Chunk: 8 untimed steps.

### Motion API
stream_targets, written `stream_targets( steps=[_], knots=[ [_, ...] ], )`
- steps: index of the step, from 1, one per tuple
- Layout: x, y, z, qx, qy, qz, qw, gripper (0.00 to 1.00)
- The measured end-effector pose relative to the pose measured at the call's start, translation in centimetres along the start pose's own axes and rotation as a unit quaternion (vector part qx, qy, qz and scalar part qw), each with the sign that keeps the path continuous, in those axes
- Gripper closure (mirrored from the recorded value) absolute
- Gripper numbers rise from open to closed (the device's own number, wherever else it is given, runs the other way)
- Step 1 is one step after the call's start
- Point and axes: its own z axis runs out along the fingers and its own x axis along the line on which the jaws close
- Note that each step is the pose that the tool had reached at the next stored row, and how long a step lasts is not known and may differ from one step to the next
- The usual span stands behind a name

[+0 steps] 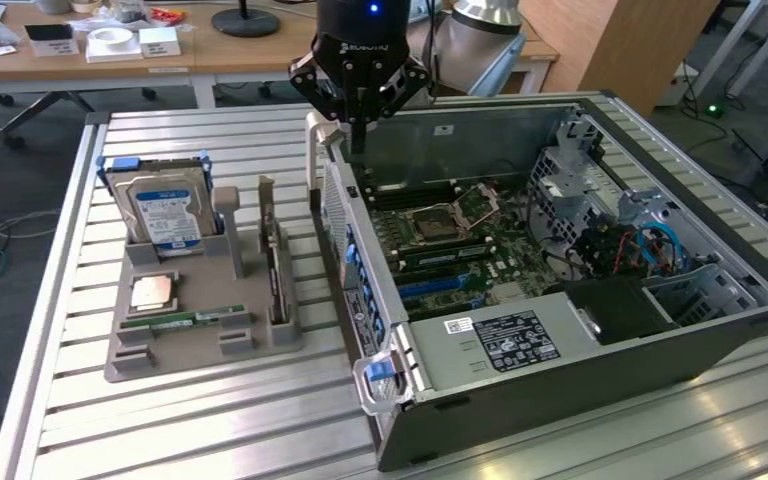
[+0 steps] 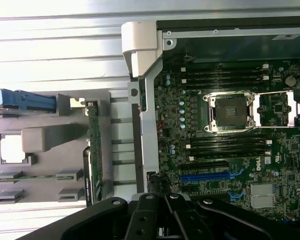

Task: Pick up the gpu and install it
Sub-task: 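Reach for the gpu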

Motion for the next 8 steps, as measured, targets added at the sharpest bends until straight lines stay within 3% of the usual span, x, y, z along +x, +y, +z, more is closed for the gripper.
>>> stream_targets(
  steps=[8],
  knots=[
    [0.41, -0.03, -0.01, 0.0, 0.0, 0.0, 1.0, 0.89]
  ],
)
